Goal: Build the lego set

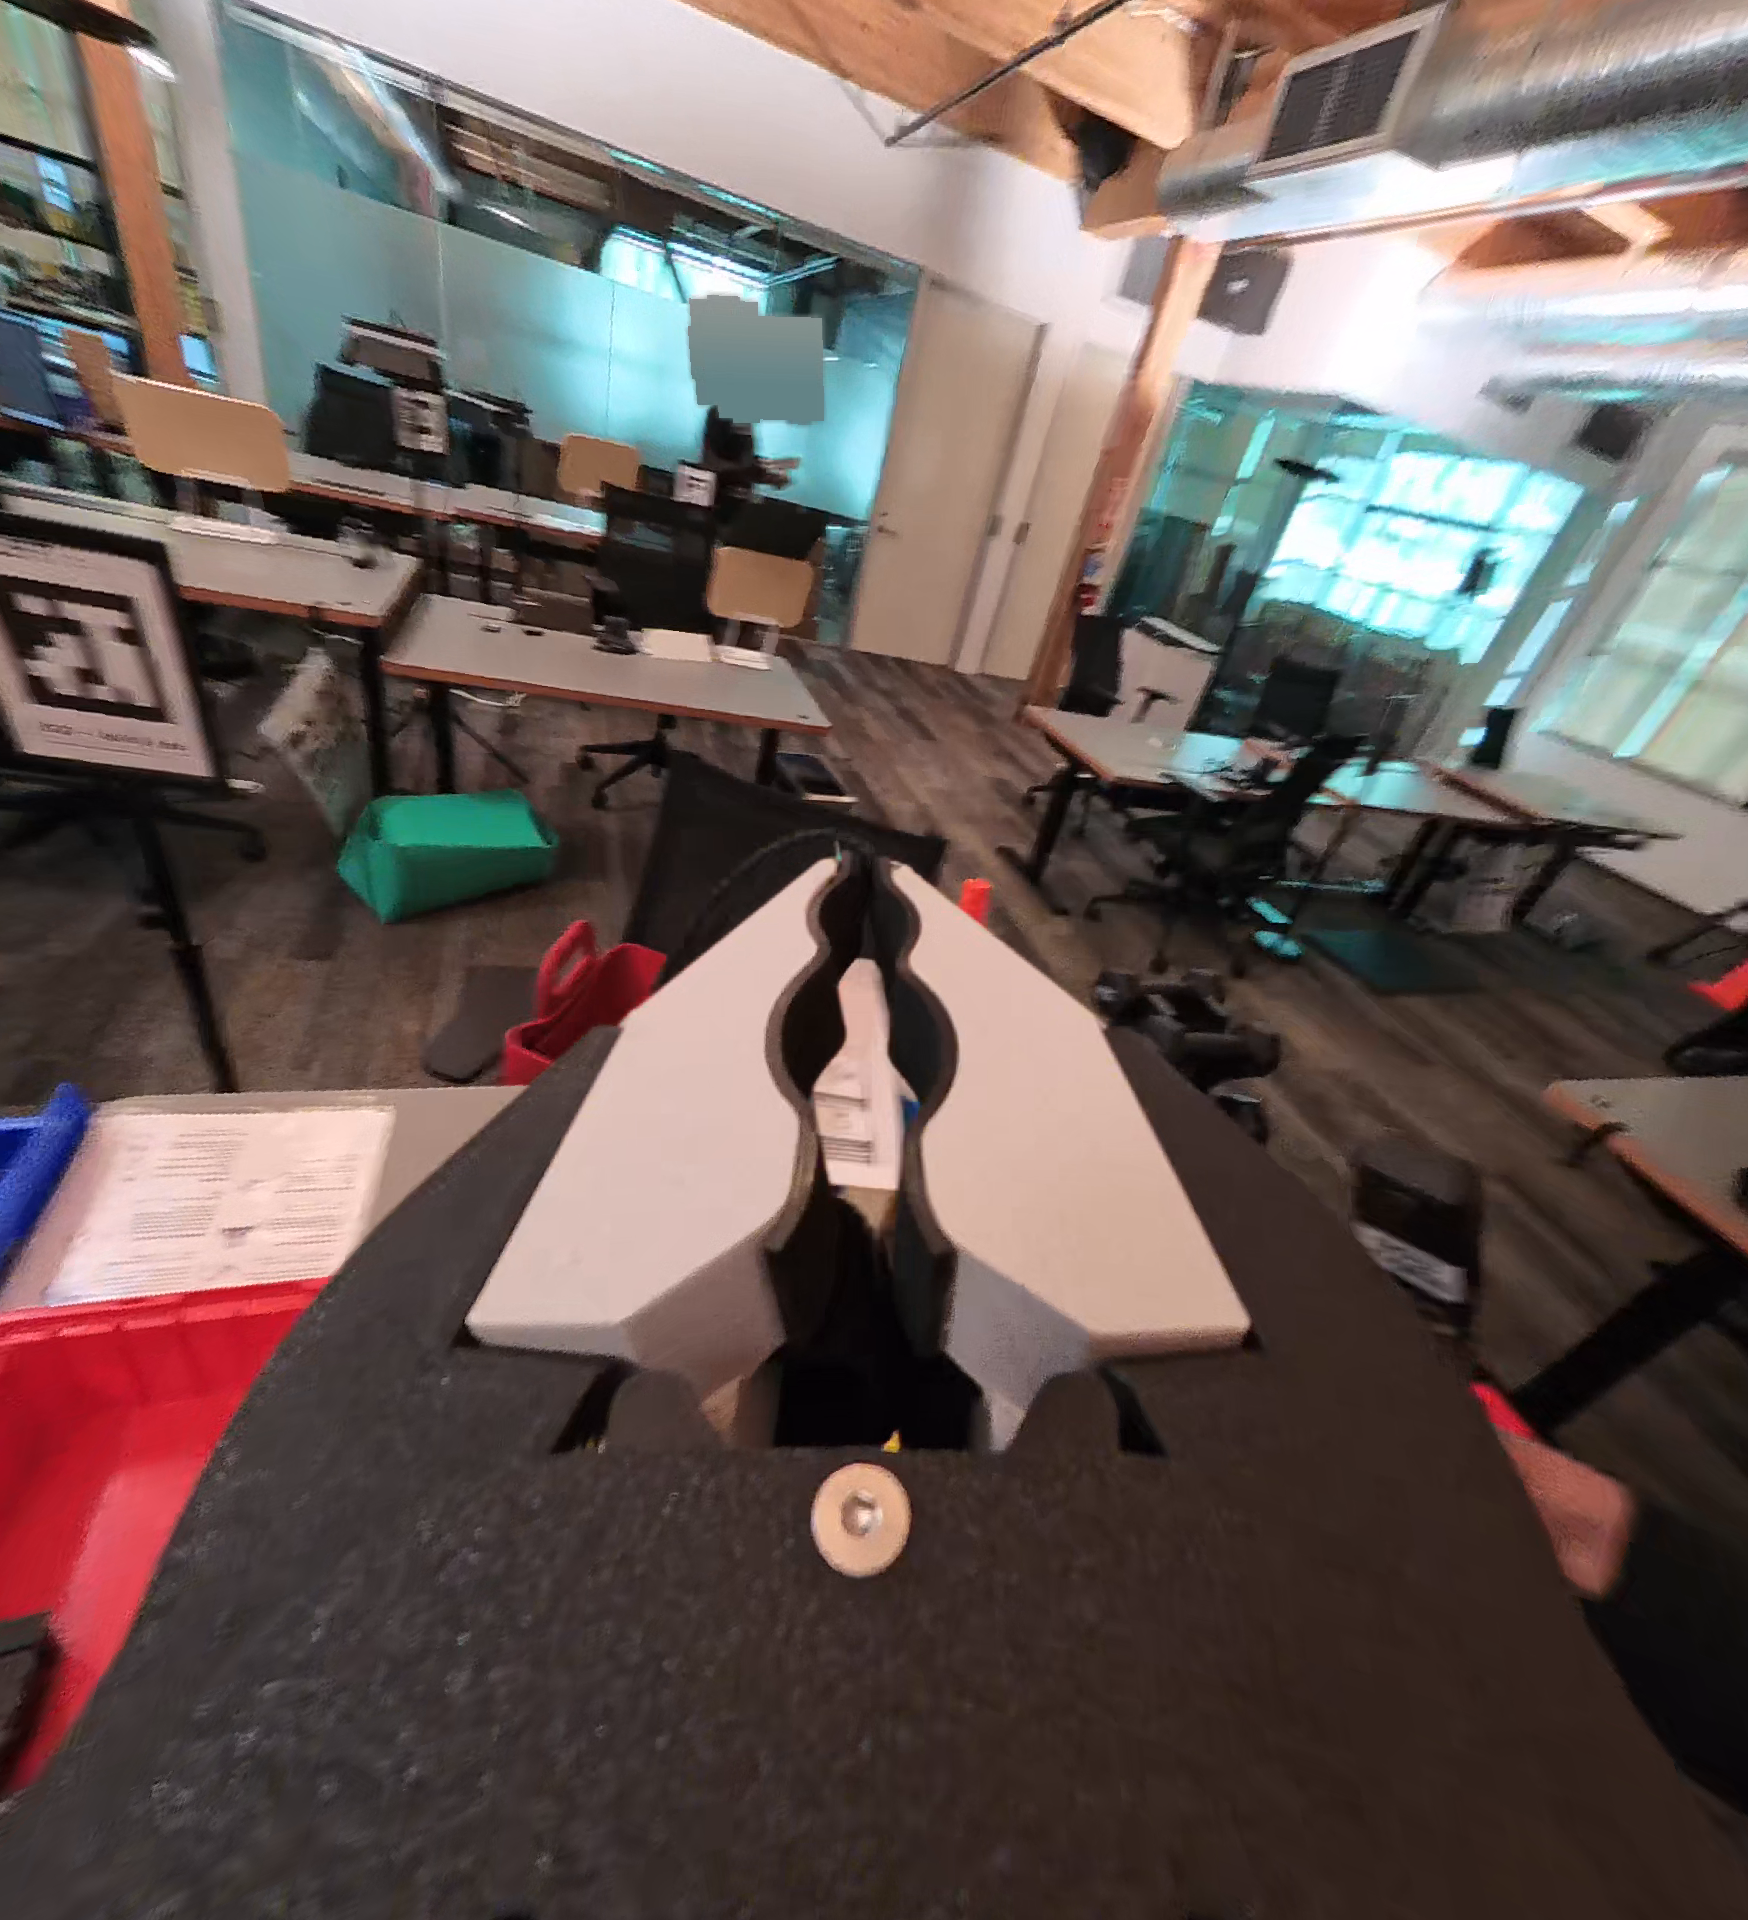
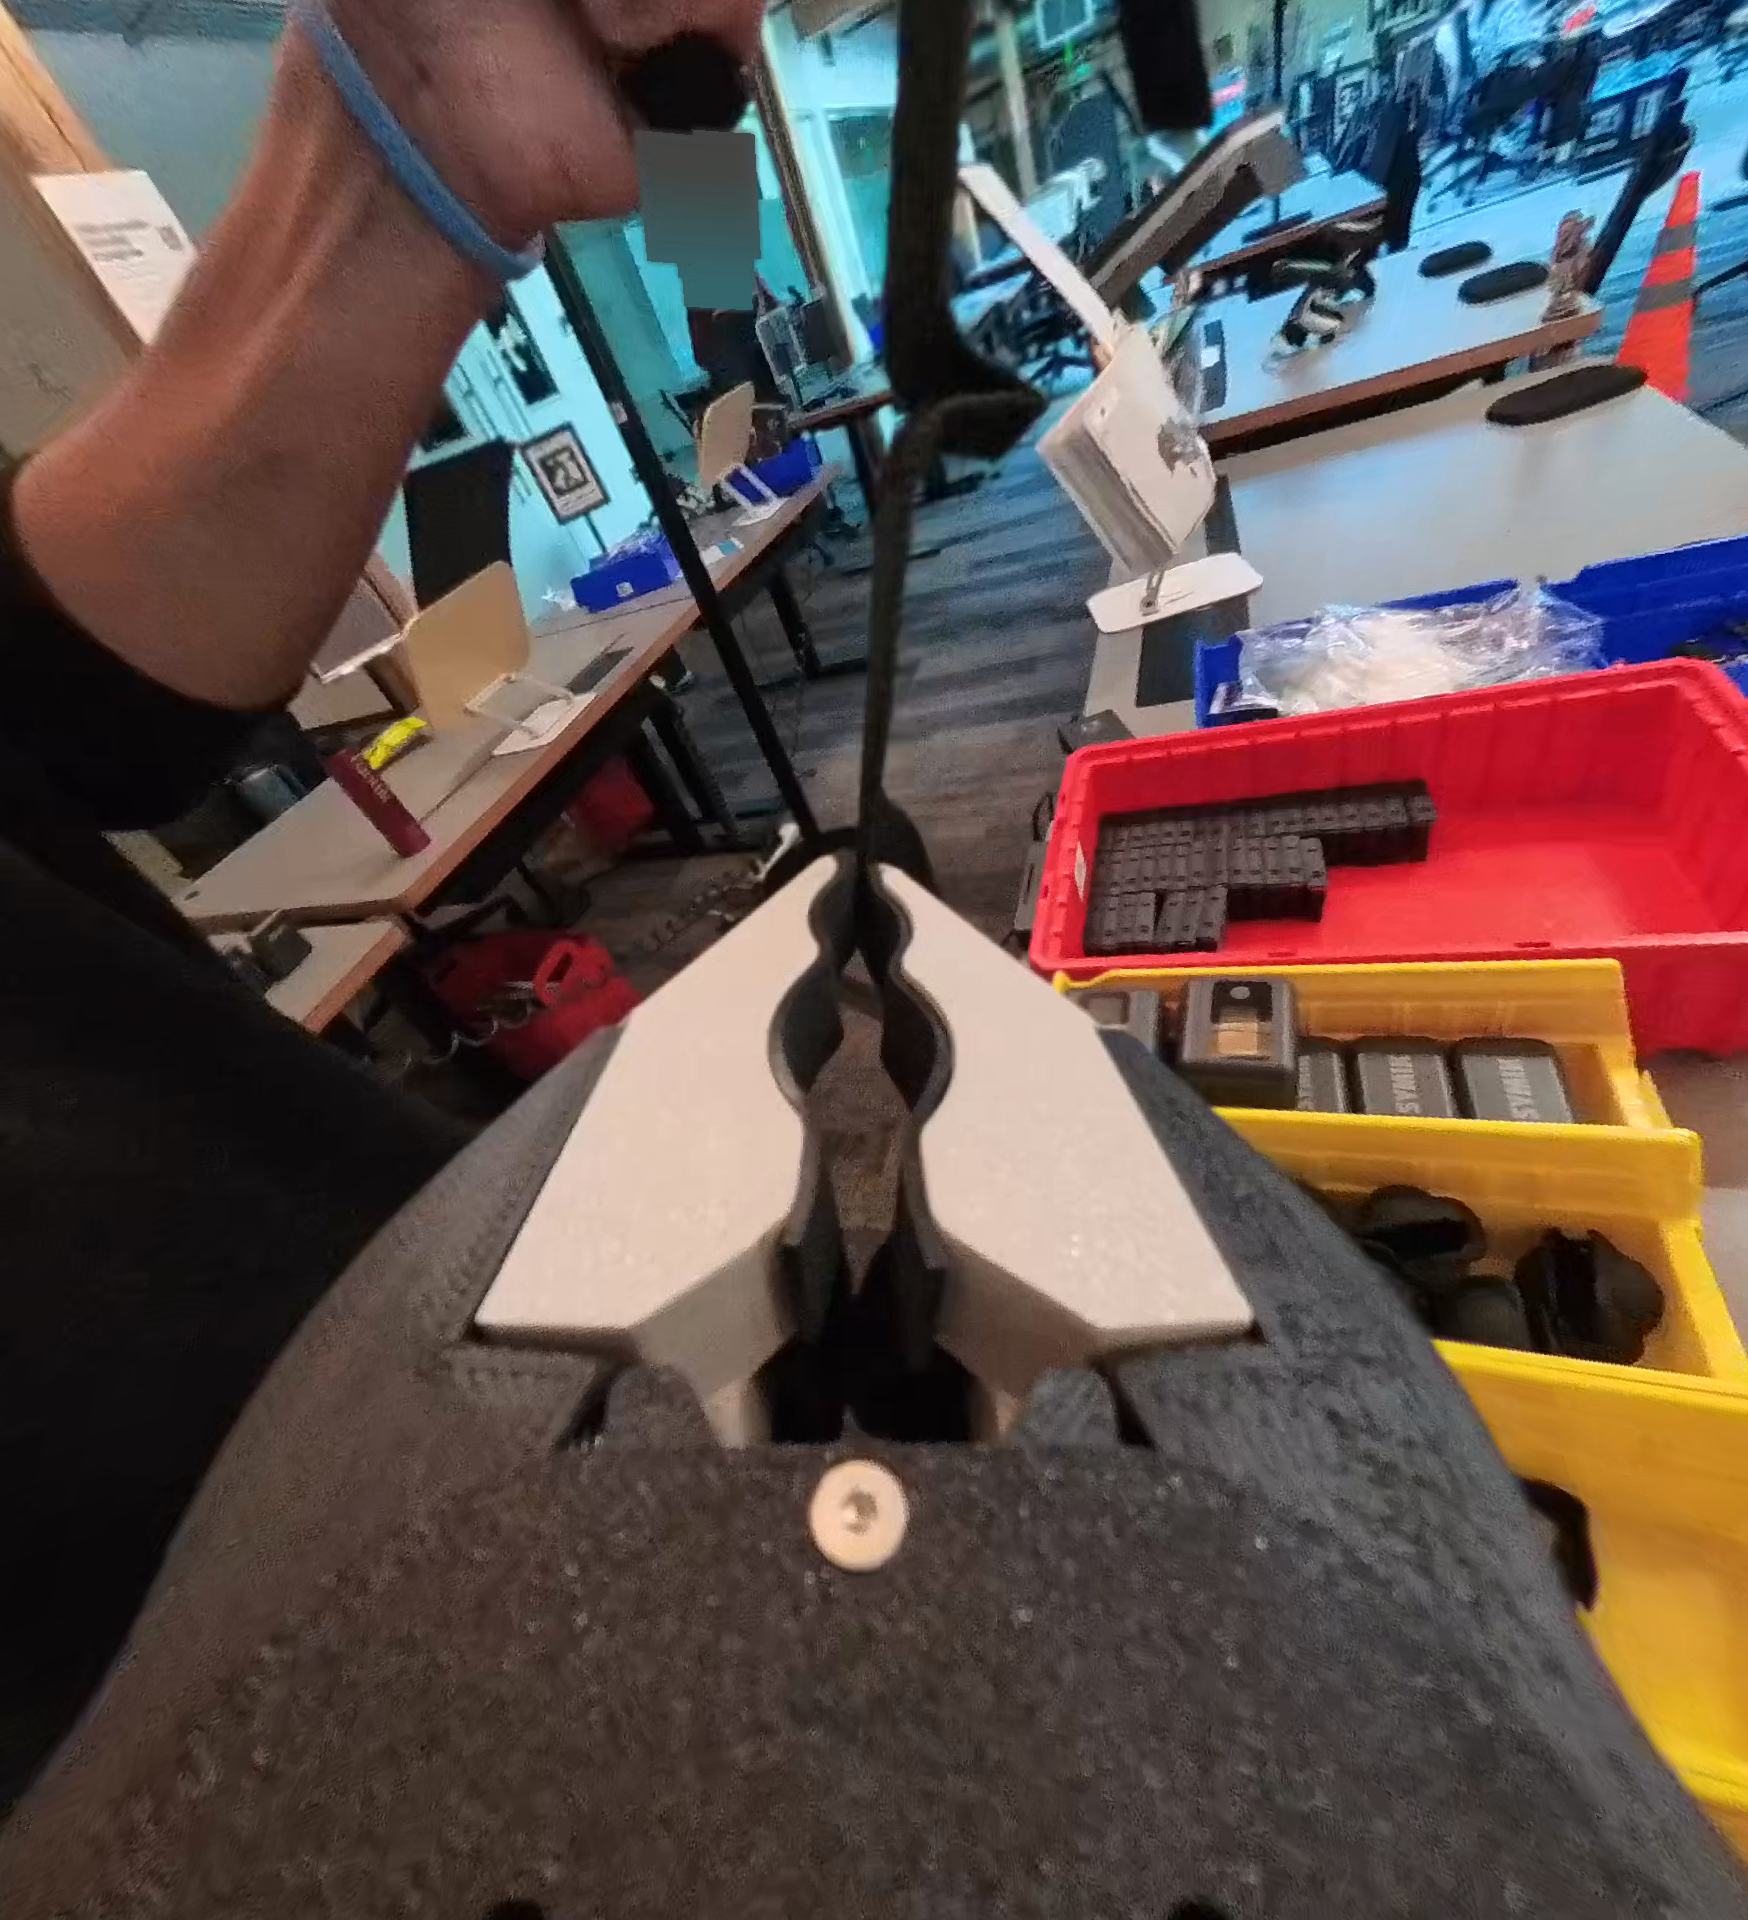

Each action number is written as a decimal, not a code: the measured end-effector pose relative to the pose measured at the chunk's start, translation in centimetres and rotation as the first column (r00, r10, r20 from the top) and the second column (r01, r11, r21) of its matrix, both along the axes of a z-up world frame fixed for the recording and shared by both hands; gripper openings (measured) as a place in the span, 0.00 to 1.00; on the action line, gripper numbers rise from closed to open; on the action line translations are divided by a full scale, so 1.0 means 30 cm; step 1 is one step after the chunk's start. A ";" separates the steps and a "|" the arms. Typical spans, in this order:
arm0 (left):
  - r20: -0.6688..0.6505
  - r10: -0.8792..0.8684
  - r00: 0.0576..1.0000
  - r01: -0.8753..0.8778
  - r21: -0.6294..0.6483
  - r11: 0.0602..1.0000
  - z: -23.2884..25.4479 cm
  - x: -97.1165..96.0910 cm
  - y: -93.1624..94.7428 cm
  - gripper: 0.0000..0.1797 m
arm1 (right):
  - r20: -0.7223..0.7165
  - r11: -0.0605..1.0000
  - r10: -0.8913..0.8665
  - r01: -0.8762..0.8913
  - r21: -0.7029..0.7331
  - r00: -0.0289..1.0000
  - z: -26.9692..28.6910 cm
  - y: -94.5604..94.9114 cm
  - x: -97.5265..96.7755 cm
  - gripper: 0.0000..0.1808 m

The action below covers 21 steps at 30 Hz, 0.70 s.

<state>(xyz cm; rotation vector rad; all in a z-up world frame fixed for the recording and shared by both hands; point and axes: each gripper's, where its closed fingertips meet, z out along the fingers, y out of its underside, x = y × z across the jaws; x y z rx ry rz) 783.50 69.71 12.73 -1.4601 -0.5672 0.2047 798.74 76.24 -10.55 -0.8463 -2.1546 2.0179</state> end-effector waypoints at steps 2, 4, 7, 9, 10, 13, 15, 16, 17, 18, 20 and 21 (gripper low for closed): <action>-0.027 0.051 0.998 -0.051 -0.018 0.999 0.011 -0.031 -0.039 0.00 | -0.007 0.998 0.027 -0.027 0.055 1.000 -0.002 -0.018 0.022 0.00; -0.014 0.116 0.993 -0.115 0.048 0.992 0.040 -0.074 -0.097 0.00 | 0.053 0.987 0.089 -0.095 0.131 0.995 -0.061 -0.034 0.067 0.00; -0.021 0.134 0.991 -0.132 0.087 0.987 0.111 -0.116 -0.206 0.00 | 0.122 0.988 0.030 -0.048 0.146 0.992 -0.177 0.017 0.082 0.00; -0.054 0.094 0.994 -0.094 0.007 0.996 0.100 -0.088 -0.193 0.00 | 0.125 0.986 -0.047 0.026 0.163 0.991 -0.202 0.079 0.048 0.00; -0.077 0.064 0.995 -0.067 -0.037 0.997 0.087 -0.055 -0.172 0.00 | 0.117 0.990 -0.076 0.061 0.128 0.990 -0.174 0.101 0.022 0.00; -0.100 -0.009 0.995 -0.002 -0.111 0.994 0.047 0.055 -0.122 0.00 | 0.059 0.994 -0.109 0.108 0.031 0.992 -0.034 0.120 -0.035 0.00; -0.091 -0.041 0.995 0.028 -0.146 0.989 0.010 0.120 -0.110 0.00 | 0.023 0.993 -0.120 0.120 0.022 0.993 0.031 0.116 -0.067 0.00; -0.093 -0.030 0.995 0.016 -0.154 0.988 -0.004 0.138 -0.120 0.00 | 0.005 0.992 -0.125 0.125 0.023 0.992 0.057 0.118 -0.082 0.00; -0.089 -0.022 0.996 0.008 -0.153 0.988 -0.014 0.156 -0.135 0.00 | -0.008 0.991 -0.130 0.130 0.033 0.992 0.067 0.117 -0.098 0.00; -0.074 -0.022 0.997 0.011 -0.142 0.990 -0.023 0.174 -0.151 0.00 | -0.013 0.989 -0.136 0.136 0.061 0.991 0.058 0.120 -0.115 0.00; -0.046 -0.015 0.999 0.010 -0.102 0.995 -0.028 0.204 -0.192 0.00 | 0.004 0.980 -0.149 0.147 0.132 0.989 -0.008 0.133 -0.149 0.00; -0.030 -0.018 0.999 0.015 -0.087 0.996 -0.032 0.220 -0.208 0.00 | 0.020 0.974 -0.154 0.148 0.172 0.988 -0.061 0.141 -0.163 0.00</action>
